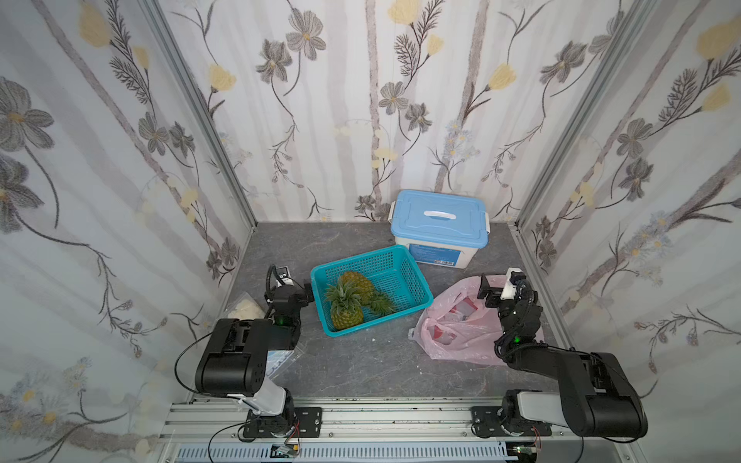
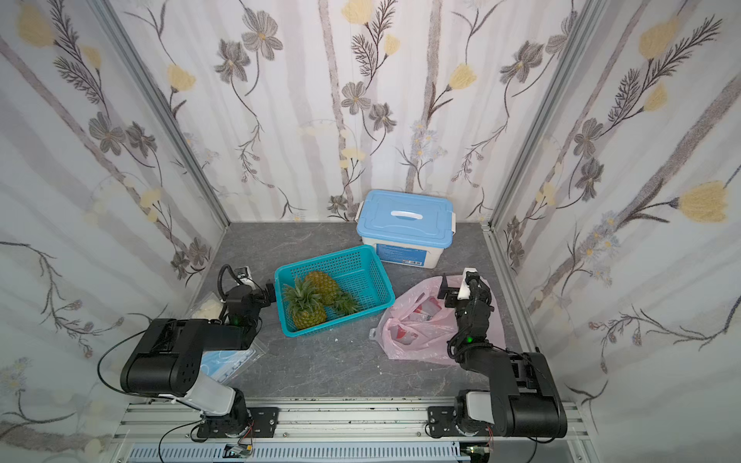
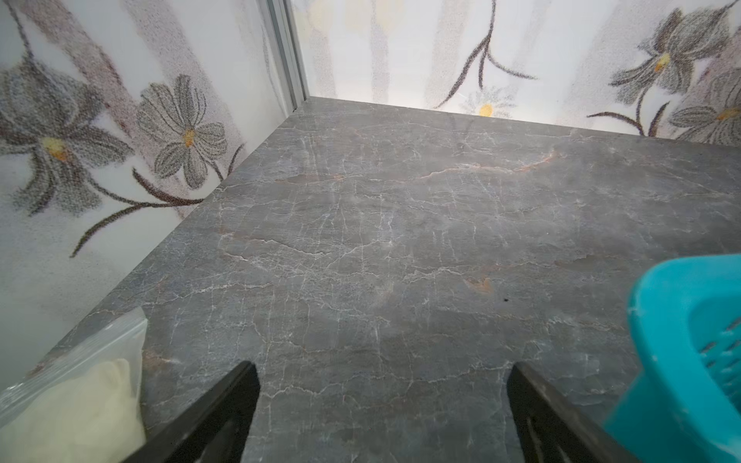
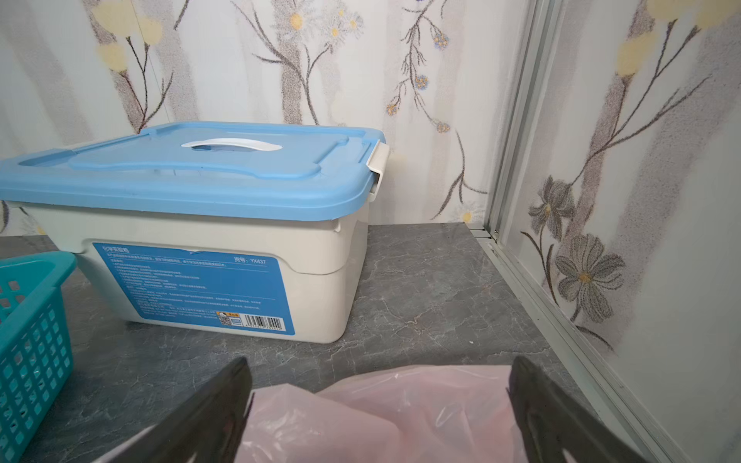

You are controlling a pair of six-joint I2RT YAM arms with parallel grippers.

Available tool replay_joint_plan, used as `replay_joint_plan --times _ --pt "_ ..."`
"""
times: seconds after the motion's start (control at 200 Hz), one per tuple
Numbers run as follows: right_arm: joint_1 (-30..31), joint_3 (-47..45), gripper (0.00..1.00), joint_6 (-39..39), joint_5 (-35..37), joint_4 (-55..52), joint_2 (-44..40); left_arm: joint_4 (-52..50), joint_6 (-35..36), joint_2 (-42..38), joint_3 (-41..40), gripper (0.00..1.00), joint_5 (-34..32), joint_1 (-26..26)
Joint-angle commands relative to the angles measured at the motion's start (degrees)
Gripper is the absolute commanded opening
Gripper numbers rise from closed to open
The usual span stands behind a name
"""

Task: Place the pineapple into a plastic bag & tie a knot
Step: Open the plastic bag at the center of the board.

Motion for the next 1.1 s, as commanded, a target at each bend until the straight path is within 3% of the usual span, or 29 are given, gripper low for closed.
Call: replay_joint_plan --times 0.0,0.43,0.535,0.694,0.814,0.874,0.959,1.094 --pt "0.04 0.38 1.0 -0.15 0.61 3.02 0.07 0.9 -0.79 -0.08 0.28 1.0 0.38 0.06" --pt "-0.26 0.46 1.0 0.11 -0.06 2.26 -0.78 1.26 -0.7 -0.39 -0.02 1.0 0.93 0.06" --pt "-0.44 1.24 1.0 -0.58 -1.89 -3.28 -6.03 -6.85 0.23 -5.66 1.92 1.0 2.89 0.04" --pt "-0.35 5.95 1.0 5.58 -0.02 -26.46 -22.94 -26.81 -2.55 -26.47 3.89 1.0 0.55 0.06" --pt "-0.55 12.62 0.97 16.56 4.13 -47.01 -30.32 -42.44 -3.6 -40.02 6.46 1.0 -2.88 0.08" --pt "-0.53 16.31 0.94 22.6 4.49 -56.59 -31.11 -49.35 -5.17 -45.22 7.65 1.0 -3.54 0.08" --pt "-0.28 22.56 0.92 28.11 -0.24 -69.74 -29.83 -59.34 -8.81 -50.91 10.74 1.0 -2.07 0.13" --pt "1.84 31.86 0.87 35.49 -6.15 -89.93 -25.57 -72.44 -20.88 -54.16 17.3 0.99 4.33 0.06"
